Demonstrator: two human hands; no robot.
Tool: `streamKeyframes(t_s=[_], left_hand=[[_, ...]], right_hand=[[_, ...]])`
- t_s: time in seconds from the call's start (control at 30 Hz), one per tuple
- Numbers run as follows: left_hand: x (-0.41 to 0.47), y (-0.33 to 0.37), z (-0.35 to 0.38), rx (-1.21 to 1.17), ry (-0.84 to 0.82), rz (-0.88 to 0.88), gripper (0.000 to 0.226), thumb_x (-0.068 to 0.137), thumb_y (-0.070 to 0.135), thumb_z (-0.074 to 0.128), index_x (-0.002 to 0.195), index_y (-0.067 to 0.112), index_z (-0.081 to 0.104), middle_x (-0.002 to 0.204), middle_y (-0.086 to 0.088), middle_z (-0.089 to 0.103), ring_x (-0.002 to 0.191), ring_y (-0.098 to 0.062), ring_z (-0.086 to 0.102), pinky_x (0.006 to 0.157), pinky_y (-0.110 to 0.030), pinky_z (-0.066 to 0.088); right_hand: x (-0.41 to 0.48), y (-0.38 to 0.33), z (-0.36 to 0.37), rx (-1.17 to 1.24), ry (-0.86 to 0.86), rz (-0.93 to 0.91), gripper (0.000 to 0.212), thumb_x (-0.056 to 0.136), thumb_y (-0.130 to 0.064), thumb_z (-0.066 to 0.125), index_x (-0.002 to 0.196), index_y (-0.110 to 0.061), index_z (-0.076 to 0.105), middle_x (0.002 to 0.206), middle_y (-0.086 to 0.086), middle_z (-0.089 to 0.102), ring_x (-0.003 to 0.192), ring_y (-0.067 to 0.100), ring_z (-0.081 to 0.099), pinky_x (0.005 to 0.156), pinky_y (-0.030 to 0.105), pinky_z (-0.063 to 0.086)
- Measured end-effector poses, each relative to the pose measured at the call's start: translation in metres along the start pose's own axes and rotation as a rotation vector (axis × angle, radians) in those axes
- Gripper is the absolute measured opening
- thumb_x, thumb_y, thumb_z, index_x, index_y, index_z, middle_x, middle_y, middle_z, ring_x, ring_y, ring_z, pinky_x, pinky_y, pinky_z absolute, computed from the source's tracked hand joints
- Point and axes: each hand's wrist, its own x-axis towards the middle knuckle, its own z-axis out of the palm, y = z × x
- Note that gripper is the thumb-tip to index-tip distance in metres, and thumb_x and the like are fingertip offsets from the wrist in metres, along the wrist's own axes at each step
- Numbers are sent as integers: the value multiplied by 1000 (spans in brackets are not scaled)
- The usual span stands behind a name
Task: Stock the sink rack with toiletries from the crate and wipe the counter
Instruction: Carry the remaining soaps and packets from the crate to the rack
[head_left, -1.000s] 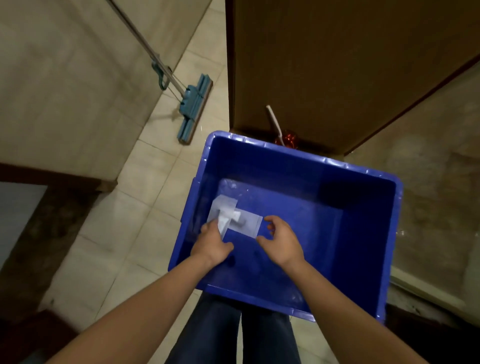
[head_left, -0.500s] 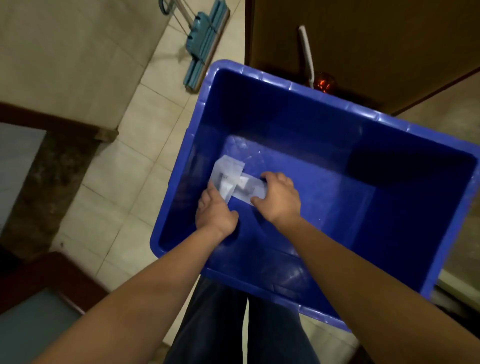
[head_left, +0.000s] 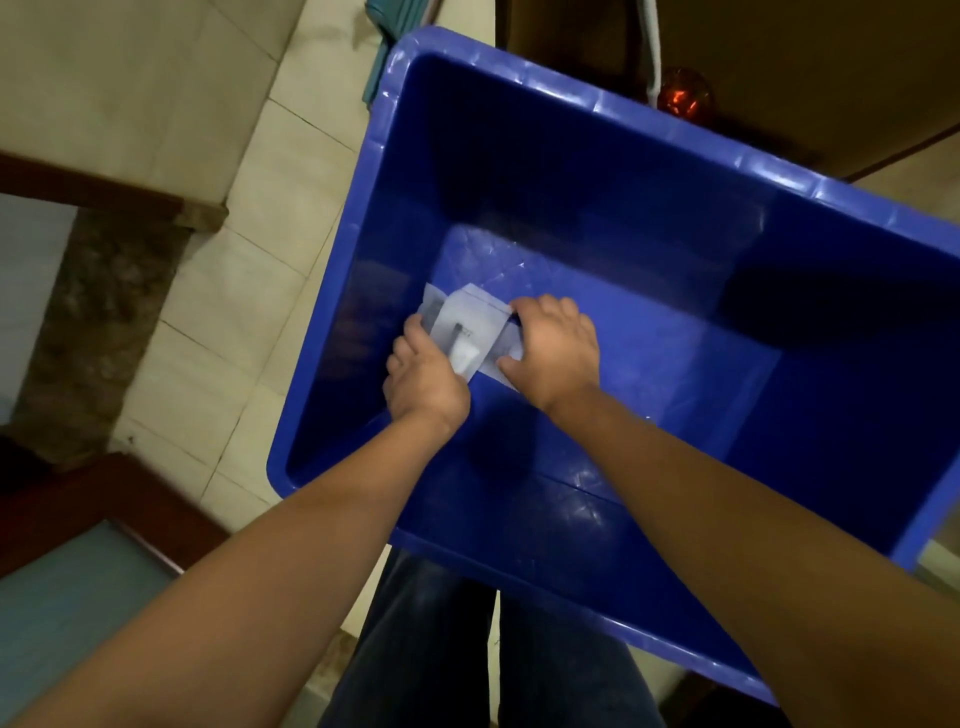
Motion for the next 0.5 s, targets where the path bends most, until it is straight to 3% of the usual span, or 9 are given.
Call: streamKeyframes(t_s=[0.1, 0.17, 0.23, 0.33, 0.5], left_hand=[[-1, -1, 1, -10, 1, 4, 88, 85, 19, 68, 149, 18, 7, 144, -11, 38, 124, -31, 45, 98, -46, 42], [-2, -1, 1, -38, -17, -3, 86, 86, 19, 65, 148, 21, 5, 141, -11, 43, 115, -32, 53, 94, -49, 46], [-4, 2, -1, -76, -46, -15, 82, 87, 20, 62, 146, 26, 5, 140, -7, 45, 105, -34, 59, 88, -52, 50], [-11, 8, -5, -104, -81, 0, 73, 88, 23, 60, 142, 26, 10, 131, -5, 51, 94, -34, 61, 79, -47, 54], [-22, 19, -16, -81, -136, 64, 41, 91, 30, 57, 122, 14, 36, 121, -9, 57, 99, -33, 59, 72, -36, 45]], right_hand=[[1, 1, -1, 14, -72, 43, 20, 83, -23, 62, 103, -21, 61, 93, 0, 64, 98, 24, 53, 82, 31, 34], [-1, 4, -1, 33, -118, 84, 9, 87, -21, 55, 89, -19, 63, 91, 3, 64, 92, 26, 55, 71, 30, 35], [-4, 6, -2, 113, -140, 131, 12, 90, -21, 49, 82, -17, 58, 92, 4, 61, 83, 27, 54, 62, 29, 34], [-11, 9, -11, 349, -140, 210, 11, 87, -21, 50, 78, -19, 46, 75, 1, 54, 68, 23, 45, 54, 32, 32], [-26, 10, -32, 622, -128, 321, 25, 82, -13, 55, 69, -21, 35, 64, -4, 39, 61, 16, 34, 55, 31, 33]])
